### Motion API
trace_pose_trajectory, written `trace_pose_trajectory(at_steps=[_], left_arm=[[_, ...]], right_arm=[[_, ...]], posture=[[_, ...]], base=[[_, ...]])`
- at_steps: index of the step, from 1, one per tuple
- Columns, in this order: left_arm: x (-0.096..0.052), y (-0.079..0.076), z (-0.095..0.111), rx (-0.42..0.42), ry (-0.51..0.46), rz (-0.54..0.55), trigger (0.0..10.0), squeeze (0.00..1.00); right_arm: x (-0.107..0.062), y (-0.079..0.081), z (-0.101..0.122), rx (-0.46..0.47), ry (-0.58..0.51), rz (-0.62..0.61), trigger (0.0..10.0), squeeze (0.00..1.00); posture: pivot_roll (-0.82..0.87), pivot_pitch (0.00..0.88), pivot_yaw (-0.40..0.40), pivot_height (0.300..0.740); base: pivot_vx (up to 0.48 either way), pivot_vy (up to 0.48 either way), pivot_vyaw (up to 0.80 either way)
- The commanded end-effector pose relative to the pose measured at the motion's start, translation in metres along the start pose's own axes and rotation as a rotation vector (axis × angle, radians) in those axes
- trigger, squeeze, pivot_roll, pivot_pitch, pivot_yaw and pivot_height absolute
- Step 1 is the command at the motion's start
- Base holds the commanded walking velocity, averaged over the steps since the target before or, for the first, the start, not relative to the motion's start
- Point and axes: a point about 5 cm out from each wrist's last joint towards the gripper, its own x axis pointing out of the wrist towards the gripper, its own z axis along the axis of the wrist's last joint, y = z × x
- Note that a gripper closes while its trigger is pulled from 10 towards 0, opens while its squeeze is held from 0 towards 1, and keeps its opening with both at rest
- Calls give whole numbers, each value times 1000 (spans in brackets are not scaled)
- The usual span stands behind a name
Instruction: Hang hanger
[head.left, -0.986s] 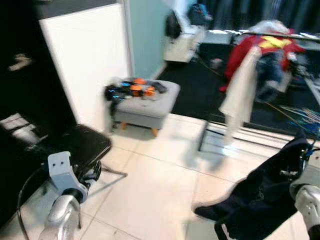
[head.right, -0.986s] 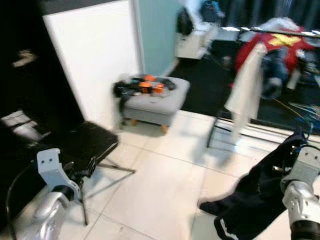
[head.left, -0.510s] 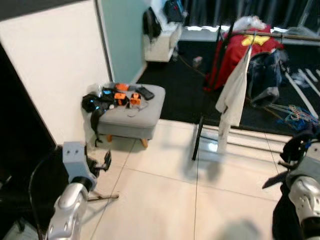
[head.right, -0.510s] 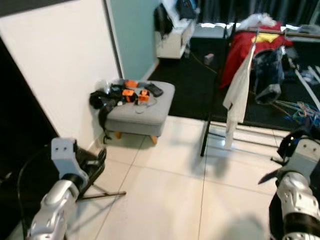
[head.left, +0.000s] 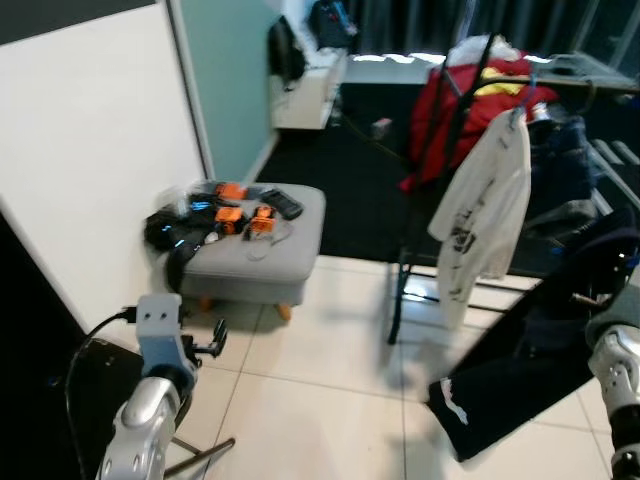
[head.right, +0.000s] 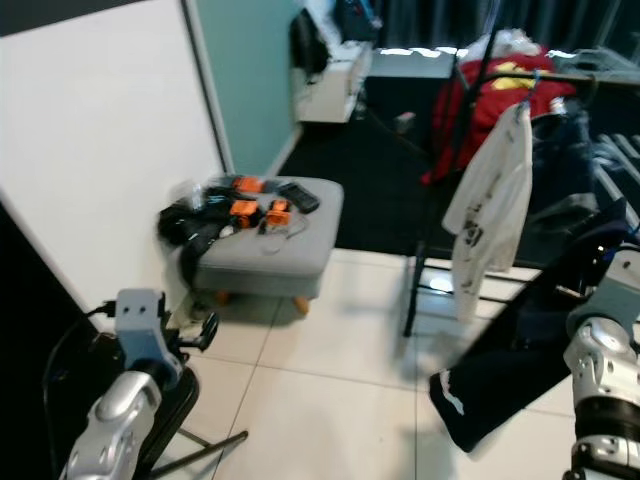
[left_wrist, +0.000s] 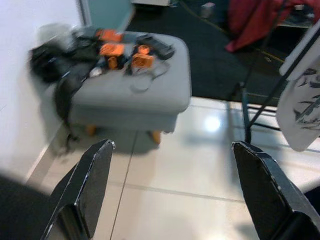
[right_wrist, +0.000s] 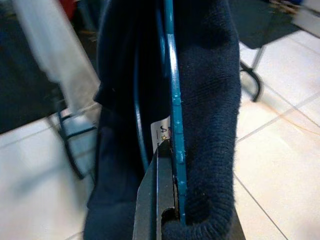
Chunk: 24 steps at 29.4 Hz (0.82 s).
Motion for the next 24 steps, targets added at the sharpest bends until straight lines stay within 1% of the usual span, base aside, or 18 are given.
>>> trace_pose_trajectory(at_steps=[1, 2, 3, 4, 6, 8, 12, 15, 20, 21, 22, 23, 24], left_arm=[[0, -2, -4, 3, 15, -10, 10000, 0], [0, -2, -4, 3, 15, -10, 10000, 0], [-1, -2, -5, -3, 19, -6, 10000, 0], [-1, -2, -5, -3, 19, -6, 10000, 0], [-1, -1, -6, -7, 18, -4, 10000, 0], [-1, -1, -6, -7, 18, -4, 10000, 0], [-1, -1, -5, -15, 16, -6, 10000, 0], [-1, -1, -6, -22, 18, -7, 10000, 0], [0, -1, -6, -26, 22, 2, 10000, 0], [0, 0, -7, -42, 24, 20, 10000, 0], [0, 0, -7, -42, 24, 20, 10000, 0], [0, 2, -7, -55, 20, 37, 10000, 0], [0, 2, -7, -55, 20, 37, 10000, 0]], right_arm=[[1, -8, 11, 19, -55, -26, 10000, 0], [1, -8, 11, 19, -55, -26, 10000, 0], [3, -16, 16, 25, -65, -44, 10000, 0], [3, -16, 16, 25, -65, -44, 10000, 0], [4, -21, 18, 29, -70, -55, 10000, 0], [4, -21, 18, 29, -70, -55, 10000, 0], [5, -30, 26, 27, -83, -80, 10000, 0], [5, -33, 27, 26, -82, -88, 10000, 0], [5, -32, 26, 20, -72, -66, 10000, 0], [6, -27, 24, 21, -61, -28, 10000, 0], [6, -27, 24, 21, -61, -28, 10000, 0], [5, -18, 20, 22, -42, 35, 10000, 0], [5, -18, 20, 22, -42, 35, 10000, 0]], posture=[[-214, 0, 42, 740], [-214, 0, 42, 740], [-215, 0, 45, 740], [-215, 0, 45, 740], [-216, 0, 47, 740], [-216, 0, 47, 740], [-217, 0, 48, 740], [-219, 0, 49, 740], [-220, 0, 49, 740], [-220, 0, 50, 740], [-220, 0, 50, 740], [-220, 0, 50, 740], [-220, 0, 50, 740]], base=[[480, 0, -769], [480, 0, -769], [480, 0, -769], [480, 0, -769], [480, 0, -769], [480, 0, -769], [480, 0, -767], [480, 0, -767], [480, 0, -766], [0, 0, -763], [0, 0, -763], [0, 0, 0], [0, 0, 0]])
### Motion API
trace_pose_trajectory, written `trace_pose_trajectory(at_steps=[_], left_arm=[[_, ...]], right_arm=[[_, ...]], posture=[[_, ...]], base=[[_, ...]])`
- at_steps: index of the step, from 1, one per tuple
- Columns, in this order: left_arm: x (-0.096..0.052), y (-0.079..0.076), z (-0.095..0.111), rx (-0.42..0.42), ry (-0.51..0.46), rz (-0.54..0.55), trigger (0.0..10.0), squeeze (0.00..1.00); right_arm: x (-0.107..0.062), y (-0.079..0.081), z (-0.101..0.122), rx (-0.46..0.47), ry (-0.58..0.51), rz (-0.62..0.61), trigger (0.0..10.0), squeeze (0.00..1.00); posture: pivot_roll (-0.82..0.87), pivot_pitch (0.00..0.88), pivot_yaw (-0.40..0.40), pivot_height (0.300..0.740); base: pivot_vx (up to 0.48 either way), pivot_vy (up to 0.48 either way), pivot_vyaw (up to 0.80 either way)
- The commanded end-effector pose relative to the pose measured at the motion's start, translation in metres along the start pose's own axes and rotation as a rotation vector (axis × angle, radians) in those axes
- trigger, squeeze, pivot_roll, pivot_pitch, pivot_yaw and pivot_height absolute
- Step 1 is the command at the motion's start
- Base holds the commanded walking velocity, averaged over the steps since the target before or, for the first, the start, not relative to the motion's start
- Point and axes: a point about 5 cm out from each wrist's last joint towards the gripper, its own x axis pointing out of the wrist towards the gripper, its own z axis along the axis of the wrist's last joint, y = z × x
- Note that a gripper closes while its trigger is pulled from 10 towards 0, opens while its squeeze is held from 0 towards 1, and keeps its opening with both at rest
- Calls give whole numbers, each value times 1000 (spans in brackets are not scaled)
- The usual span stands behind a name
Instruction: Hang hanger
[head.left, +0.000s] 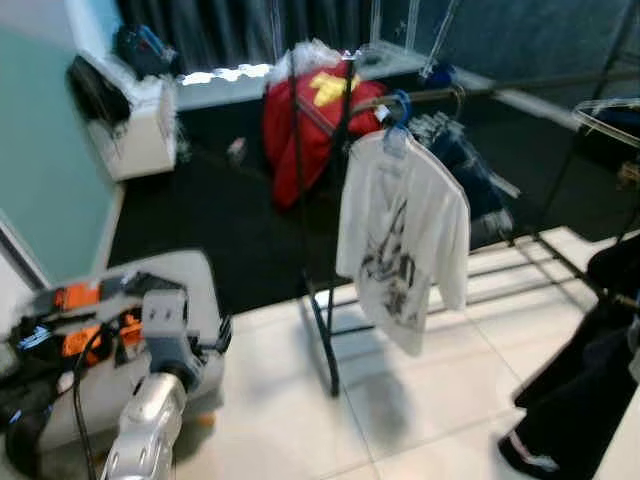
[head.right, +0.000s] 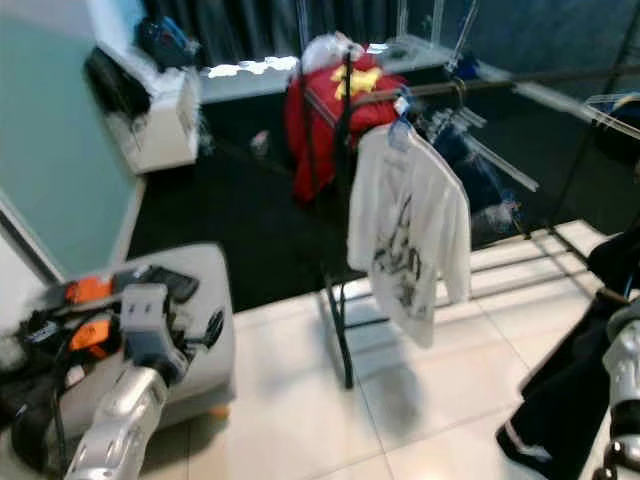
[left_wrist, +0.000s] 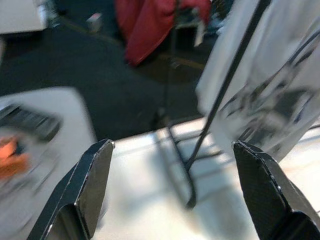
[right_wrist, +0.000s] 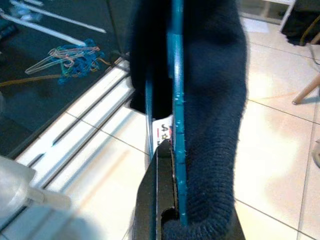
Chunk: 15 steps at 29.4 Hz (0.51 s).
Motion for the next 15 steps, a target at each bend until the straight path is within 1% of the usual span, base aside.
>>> trace_pose_trajectory(at_steps=[1, 2, 3, 4, 5, 6, 7, 8, 9, 11, 13, 15], left_arm=[[-5, 11, -9, -12, 43, 54, 10000, 0], [-5, 11, -9, -12, 43, 54, 10000, 0], [-6, 13, -10, -5, 55, 64, 10000, 0], [-6, 13, -10, -5, 55, 64, 10000, 0], [-7, 14, -11, -3, 65, 74, 10000, 0], [-8, 16, -12, -8, 73, 88, 10000, 0], [-8, 16, -12, -8, 73, 88, 10000, 0], [-8, 17, -12, -11, 77, 98, 10000, 0], [-8, 17, -12, -11, 77, 98, 10000, 0], [-9, 18, -13, -17, 79, 109, 10000, 0], [-9, 18, -13, -20, 80, 112, 10000, 0], [-8, 17, -13, -21, 84, 114, 10000, 0]], right_arm=[[-2, 23, 4, 30, -5, 147, 10000, 0], [-2, 23, 4, 30, -5, 147, 10000, 0], [-4, 32, 1, 33, 11, 211, 10000, 0], [-4, 32, 1, 33, 11, 211, 10000, 0], [-6, 40, 1, 35, 18, 274, 10000, 0], [-8, 45, 1, 24, 21, 317, 10000, 0], [-8, 45, 1, 24, 21, 317, 10000, 0], [-9, 48, 3, -2, 19, 347, 10000, 0], [-9, 48, 3, -2, 19, 347, 10000, 0], [-10, 51, 5, -49, 14, 377, 10000, 0], [-10, 52, 6, -68, 10, 389, 10000, 0], [-14, 61, 7, -94, 1, 456, 10000, 0]], posture=[[-220, 0, 50, 740], [-220, 0, 50, 740], [-216, 0, 49, 740], [-216, 0, 49, 740], [-217, 0, 49, 740], [-216, 0, 46, 740], [-216, 0, 46, 740], [-214, 0, 44, 740], [-214, 0, 44, 740], [-215, 0, 44, 740], [-215, 0, 44, 740], [-219, 0, 46, 740]], base=[[0, 0, 0], [0, 0, 0], [0, 0, 0], [0, 0, 0], [0, -292, 0], [0, -420, 0], [0, -420, 0], [0, -442, 0], [0, -442, 0], [0, -442, 0], [0, -446, 0], [0, -446, 0]])
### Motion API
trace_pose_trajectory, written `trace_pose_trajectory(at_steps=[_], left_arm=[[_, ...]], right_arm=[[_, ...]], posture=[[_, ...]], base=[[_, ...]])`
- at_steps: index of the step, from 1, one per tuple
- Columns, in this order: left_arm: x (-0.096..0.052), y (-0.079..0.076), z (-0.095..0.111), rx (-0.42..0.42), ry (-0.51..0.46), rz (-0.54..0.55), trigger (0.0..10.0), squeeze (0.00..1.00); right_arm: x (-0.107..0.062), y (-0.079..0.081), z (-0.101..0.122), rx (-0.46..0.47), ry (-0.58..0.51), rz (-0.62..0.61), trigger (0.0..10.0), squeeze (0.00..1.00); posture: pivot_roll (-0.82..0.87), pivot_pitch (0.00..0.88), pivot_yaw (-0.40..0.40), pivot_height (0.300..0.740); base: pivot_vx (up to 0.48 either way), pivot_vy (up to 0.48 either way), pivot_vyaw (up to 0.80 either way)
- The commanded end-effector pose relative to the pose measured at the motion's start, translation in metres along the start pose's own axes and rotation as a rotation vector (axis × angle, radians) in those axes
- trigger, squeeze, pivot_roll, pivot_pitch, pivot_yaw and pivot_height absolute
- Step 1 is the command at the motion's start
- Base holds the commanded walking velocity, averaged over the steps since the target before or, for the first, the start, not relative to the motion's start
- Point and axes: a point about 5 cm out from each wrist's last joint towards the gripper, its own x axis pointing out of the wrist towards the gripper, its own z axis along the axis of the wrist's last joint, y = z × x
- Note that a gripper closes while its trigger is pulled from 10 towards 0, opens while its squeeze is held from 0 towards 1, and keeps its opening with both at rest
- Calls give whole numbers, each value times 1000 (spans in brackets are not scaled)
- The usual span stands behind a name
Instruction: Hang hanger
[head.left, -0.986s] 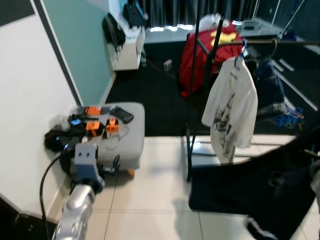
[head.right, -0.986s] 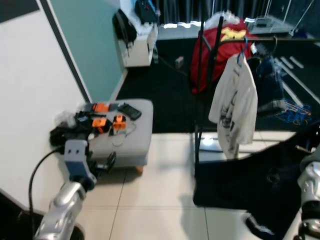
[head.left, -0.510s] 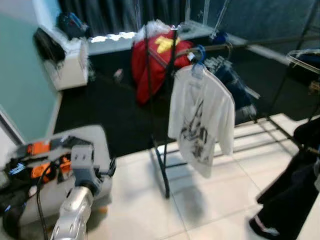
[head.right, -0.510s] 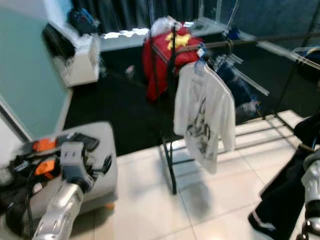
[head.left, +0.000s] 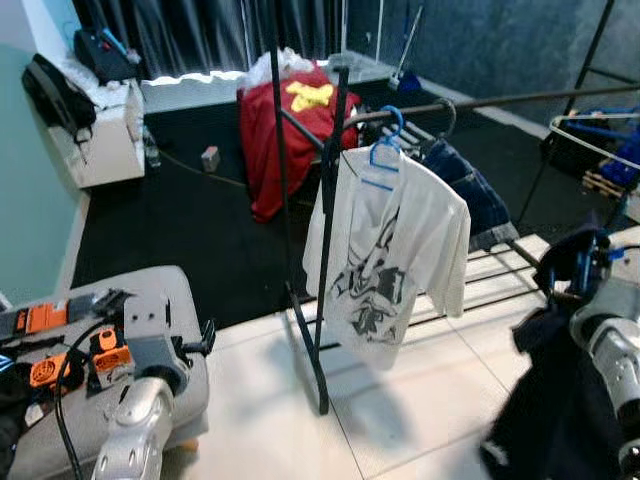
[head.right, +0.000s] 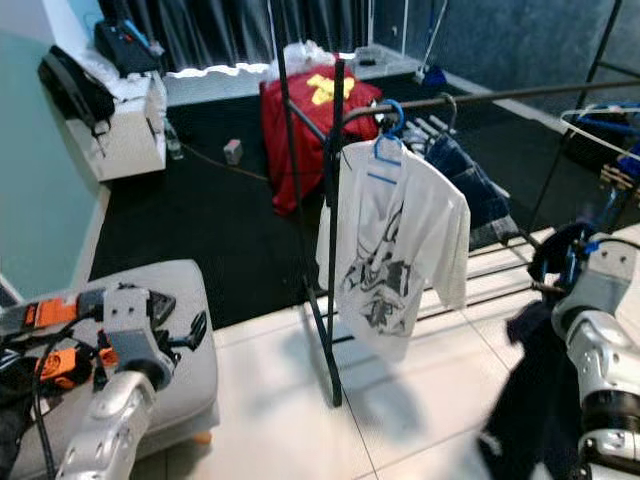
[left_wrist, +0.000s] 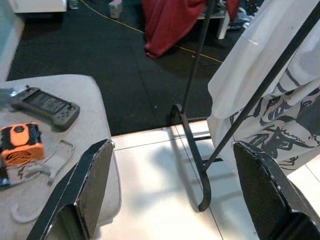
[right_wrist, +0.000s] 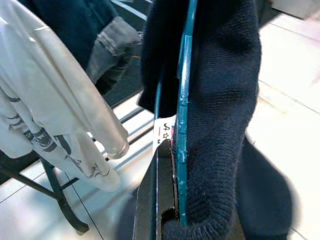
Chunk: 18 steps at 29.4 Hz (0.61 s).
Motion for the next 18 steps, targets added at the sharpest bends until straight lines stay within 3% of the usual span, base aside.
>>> trace_pose_trajectory(at_steps=[1, 18], left_arm=[[0, 0, -4, -5, 21, 7, 10000, 0], [3, -5, -1, -5, 30, -17, 10000, 0]], right_arm=[[-1, 9, 14, -40, -49, 64, 10000, 0], [-6, 28, 26, -19, -132, 193, 10000, 0]], posture=[[-219, 0, 46, 740], [-221, 0, 55, 740]], base=[[0, -446, 0], [0, -441, 0]])
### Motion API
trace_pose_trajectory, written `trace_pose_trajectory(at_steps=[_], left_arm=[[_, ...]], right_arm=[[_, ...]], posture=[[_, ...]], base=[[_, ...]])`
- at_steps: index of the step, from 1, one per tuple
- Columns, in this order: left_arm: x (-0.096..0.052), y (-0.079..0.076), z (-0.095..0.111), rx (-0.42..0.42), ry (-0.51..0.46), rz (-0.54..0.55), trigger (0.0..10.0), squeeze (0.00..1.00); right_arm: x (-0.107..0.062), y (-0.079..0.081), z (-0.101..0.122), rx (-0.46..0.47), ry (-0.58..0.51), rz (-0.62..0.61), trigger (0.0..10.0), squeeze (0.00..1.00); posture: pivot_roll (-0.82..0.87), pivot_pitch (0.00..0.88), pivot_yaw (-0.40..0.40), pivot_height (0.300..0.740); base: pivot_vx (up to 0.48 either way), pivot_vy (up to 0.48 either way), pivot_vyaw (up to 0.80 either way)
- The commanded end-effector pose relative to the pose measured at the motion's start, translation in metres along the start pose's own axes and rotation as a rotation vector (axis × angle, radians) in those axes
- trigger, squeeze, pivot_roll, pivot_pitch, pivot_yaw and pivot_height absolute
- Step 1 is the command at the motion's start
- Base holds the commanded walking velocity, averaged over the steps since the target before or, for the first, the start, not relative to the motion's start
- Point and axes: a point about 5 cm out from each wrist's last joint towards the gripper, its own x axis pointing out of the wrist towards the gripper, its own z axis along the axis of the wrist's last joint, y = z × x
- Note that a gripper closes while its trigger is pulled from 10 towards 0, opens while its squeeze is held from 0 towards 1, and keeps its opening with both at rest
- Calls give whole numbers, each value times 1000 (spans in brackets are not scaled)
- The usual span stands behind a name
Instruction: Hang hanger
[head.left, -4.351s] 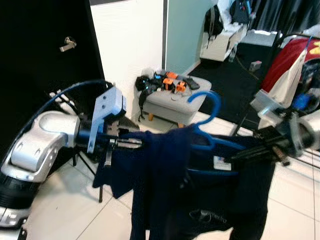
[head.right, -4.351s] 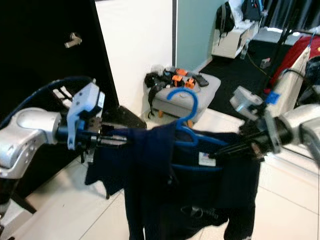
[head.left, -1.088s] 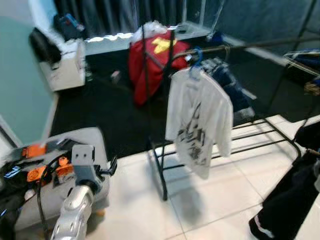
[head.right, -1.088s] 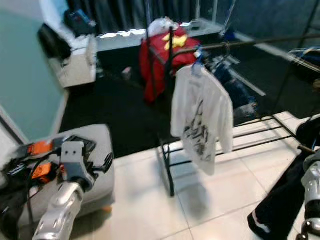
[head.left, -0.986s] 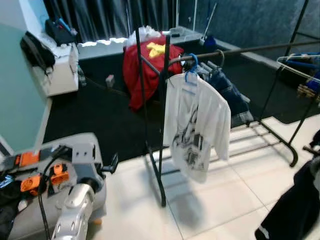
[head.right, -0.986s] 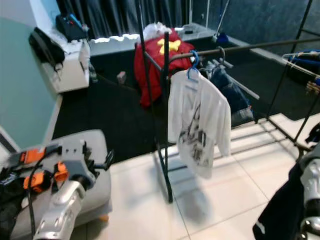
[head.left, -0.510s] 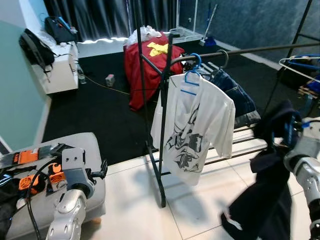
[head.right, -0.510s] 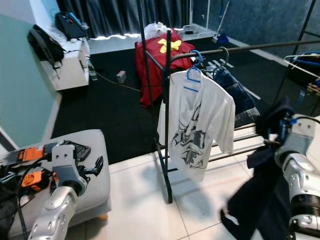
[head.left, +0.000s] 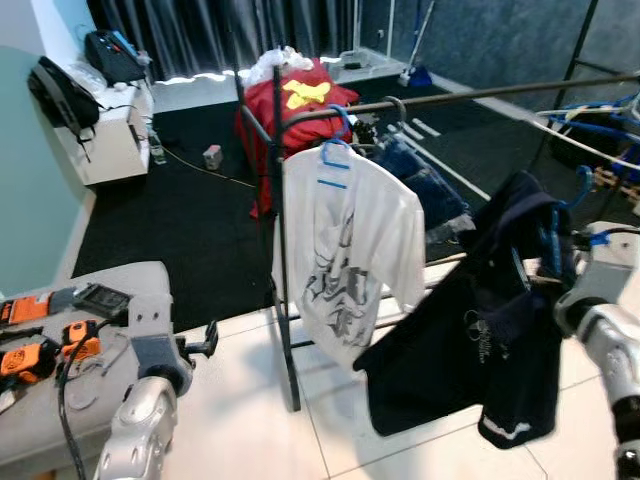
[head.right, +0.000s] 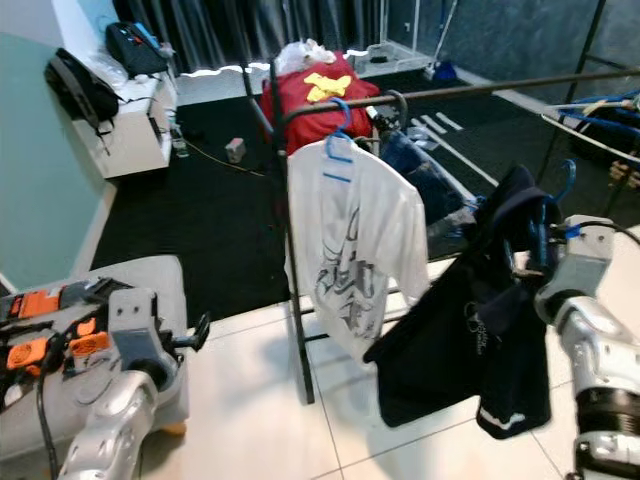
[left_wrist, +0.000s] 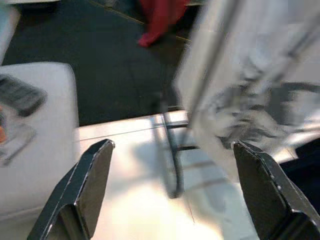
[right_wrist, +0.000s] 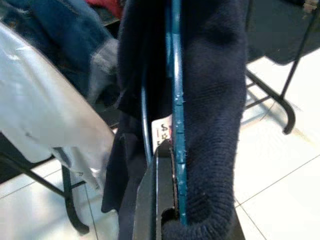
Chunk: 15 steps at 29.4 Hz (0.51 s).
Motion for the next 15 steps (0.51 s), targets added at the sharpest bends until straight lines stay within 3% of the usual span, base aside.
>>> trace_pose_trajectory(at_steps=[1, 4, 9, 10, 15], left_arm=[[1, 2, 2, 1, -1, 3, 10000, 0], [1, 1, 3, 4, 1, -7, 10000, 0], [1, 0, 4, 5, -1, -11, 10000, 0], [1, -1, 5, 5, -2, -12, 10000, 0], [1, 0, 6, 5, 0, -16, 10000, 0]], right_arm=[[0, 3, 18, 3, -87, 14, 10000, 0], [0, 14, 14, -42, -99, 79, 10000, 0], [-4, 22, 7, 38, -79, 169, 10000, 0], [-5, 22, 7, 80, -79, 176, 10000, 0], [-8, 20, 11, 78, -89, 201, 10000, 0]], posture=[[-221, 0, 55, 740], [-220, 0, 57, 740], [-212, 0, 56, 740], [-212, 0, 56, 740], [-213, 0, 61, 740]], base=[[0, -435, 0], [0, -435, 0], [0, -433, 0], [0, -435, 800], [0, -433, 800]])
